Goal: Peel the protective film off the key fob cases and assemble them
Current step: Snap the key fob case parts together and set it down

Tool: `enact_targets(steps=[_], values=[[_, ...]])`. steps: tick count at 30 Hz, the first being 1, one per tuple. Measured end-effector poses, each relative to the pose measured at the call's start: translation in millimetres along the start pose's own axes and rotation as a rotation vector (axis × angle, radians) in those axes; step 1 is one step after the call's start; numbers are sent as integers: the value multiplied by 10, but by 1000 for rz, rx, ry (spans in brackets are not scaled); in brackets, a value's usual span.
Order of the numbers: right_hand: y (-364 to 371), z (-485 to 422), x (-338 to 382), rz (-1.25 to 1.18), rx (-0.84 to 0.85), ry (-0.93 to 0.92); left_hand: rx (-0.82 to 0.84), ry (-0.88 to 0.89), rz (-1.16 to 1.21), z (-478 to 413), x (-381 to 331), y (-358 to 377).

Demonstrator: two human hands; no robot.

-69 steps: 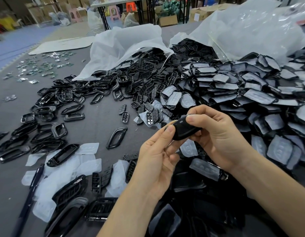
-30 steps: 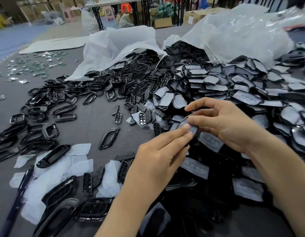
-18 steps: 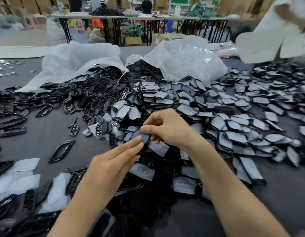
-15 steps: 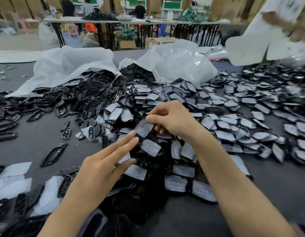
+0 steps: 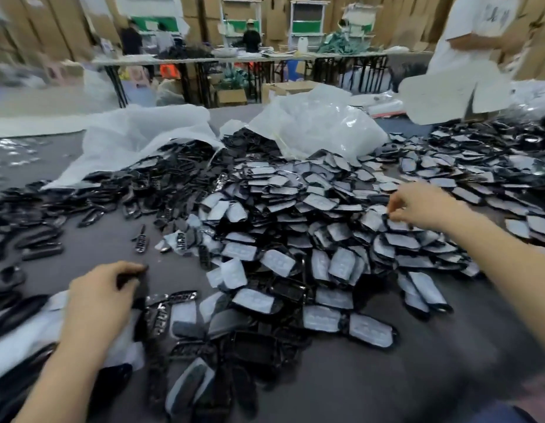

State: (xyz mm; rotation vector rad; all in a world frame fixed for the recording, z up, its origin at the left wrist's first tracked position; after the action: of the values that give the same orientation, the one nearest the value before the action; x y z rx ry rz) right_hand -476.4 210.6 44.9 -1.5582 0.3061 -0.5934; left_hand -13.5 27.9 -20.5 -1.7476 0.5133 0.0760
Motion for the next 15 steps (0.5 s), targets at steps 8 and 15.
enact_targets(steps=[8,15], values=[[-37,480,2166,-441,-201,-589,224,-174,113,-74,-33,-186],[857,803,3323,-698,226,-749,180,-110,467,77,-178,-336]])
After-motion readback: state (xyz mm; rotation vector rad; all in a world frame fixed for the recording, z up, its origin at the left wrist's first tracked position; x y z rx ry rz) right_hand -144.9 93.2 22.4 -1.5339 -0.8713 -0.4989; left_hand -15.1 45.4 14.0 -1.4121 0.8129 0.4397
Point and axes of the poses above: each hand's wrist, its own z-axis away from the middle knuckle, its own y-axis out of the palm, x = y × z, the point moved 6 cm from there along -z, towards the middle knuckle, and after that the axes turned 11 degrees about -z, right-handed, at the moved point
